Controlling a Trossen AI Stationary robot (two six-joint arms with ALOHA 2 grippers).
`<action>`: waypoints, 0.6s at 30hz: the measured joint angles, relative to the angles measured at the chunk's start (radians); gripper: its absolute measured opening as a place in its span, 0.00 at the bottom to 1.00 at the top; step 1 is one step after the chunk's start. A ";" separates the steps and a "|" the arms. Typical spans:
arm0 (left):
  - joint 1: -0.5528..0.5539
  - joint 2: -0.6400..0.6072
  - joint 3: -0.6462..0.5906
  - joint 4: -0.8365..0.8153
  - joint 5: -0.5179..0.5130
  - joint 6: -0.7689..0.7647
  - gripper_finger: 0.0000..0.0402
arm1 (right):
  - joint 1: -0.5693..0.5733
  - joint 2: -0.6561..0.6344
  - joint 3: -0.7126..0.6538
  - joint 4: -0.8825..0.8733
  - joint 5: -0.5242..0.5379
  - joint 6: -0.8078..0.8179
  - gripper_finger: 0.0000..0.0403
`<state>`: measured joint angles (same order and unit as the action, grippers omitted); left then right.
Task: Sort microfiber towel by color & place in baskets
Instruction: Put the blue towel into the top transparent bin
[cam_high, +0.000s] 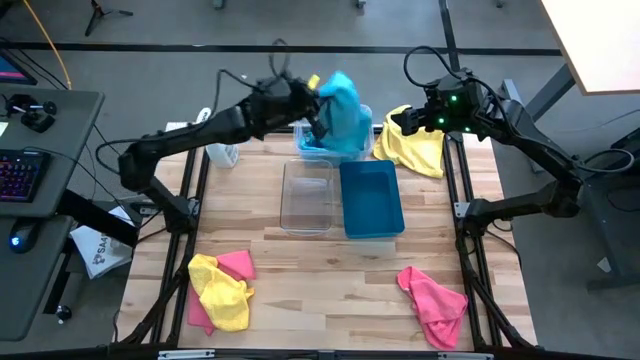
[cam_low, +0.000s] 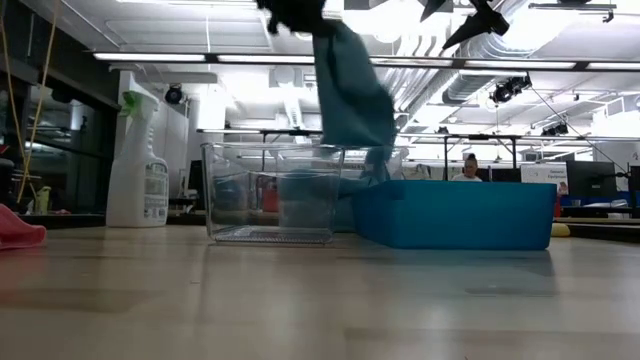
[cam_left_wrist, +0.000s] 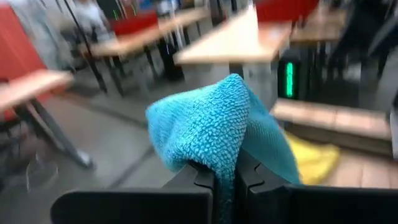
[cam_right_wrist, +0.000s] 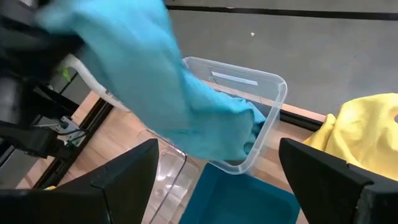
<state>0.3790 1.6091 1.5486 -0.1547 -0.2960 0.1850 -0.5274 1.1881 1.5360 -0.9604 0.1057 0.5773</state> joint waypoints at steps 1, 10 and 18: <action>0.000 0.015 0.000 -0.030 -0.001 -0.009 0.00 | 0.000 0.000 0.000 0.000 0.000 -0.001 0.81; 0.044 0.118 -0.066 0.026 -0.089 -0.097 0.00 | 0.000 0.000 0.000 0.000 0.000 -0.018 0.81; 0.079 0.181 -0.063 0.284 -0.103 -0.027 0.00 | 0.000 0.000 0.000 0.000 0.028 -0.029 0.81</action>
<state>0.4584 1.7904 1.4853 0.1292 -0.3988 0.1576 -0.5274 1.1877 1.5360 -0.9604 0.1339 0.5488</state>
